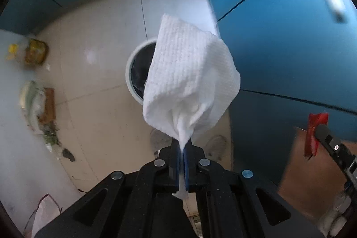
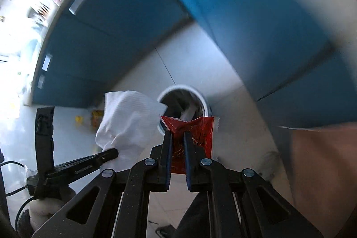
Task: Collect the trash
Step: 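Carry the red packet and tissue over the bin and open both tools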
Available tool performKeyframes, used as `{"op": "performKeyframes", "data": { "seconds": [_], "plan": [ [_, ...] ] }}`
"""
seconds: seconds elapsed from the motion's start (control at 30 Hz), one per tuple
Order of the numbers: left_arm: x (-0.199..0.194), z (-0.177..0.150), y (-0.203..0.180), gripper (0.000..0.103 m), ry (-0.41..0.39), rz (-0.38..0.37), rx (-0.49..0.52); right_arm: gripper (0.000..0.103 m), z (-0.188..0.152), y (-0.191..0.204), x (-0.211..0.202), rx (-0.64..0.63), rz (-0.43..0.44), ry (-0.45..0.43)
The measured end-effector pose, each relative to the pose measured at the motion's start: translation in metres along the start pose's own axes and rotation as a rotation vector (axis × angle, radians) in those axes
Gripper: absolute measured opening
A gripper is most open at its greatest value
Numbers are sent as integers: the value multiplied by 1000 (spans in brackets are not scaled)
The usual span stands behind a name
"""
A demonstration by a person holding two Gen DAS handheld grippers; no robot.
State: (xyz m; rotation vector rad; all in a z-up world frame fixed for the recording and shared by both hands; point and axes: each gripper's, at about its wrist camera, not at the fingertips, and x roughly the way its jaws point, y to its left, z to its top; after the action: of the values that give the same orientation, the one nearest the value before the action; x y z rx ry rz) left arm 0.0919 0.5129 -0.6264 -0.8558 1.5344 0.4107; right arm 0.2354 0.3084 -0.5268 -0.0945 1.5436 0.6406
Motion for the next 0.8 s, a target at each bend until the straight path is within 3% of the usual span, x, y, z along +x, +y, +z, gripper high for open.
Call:
{"op": "performKeyframes", "data": {
  "seconds": [0.13, 0.23, 0.37, 0.53, 0.7, 0.77, 0.8],
  "plan": [
    [108, 45, 40, 1, 65, 10, -14, 10, 8, -8, 130, 19, -23, 73],
    [167, 70, 63, 1, 110, 4, -28, 10, 11, -22, 232, 57, -28, 130],
    [229, 92, 96, 1, 160, -5, -25, 10, 15, -32, 330, 83, -27, 187],
    [257, 105, 104, 2, 181, 6, -26, 10, 19, -32, 398, 36, -42, 195],
    [258, 99, 114, 8, 154, -3, -32, 11, 21, -23, 424, -5, -55, 192],
    [246, 98, 109, 40, 127, -17, -36, 18, 22, -19, 427, -19, -76, 198],
    [241, 99, 111, 79, 110, -7, -37, 35, 20, -23, 424, -24, -87, 200]
  ]
}}
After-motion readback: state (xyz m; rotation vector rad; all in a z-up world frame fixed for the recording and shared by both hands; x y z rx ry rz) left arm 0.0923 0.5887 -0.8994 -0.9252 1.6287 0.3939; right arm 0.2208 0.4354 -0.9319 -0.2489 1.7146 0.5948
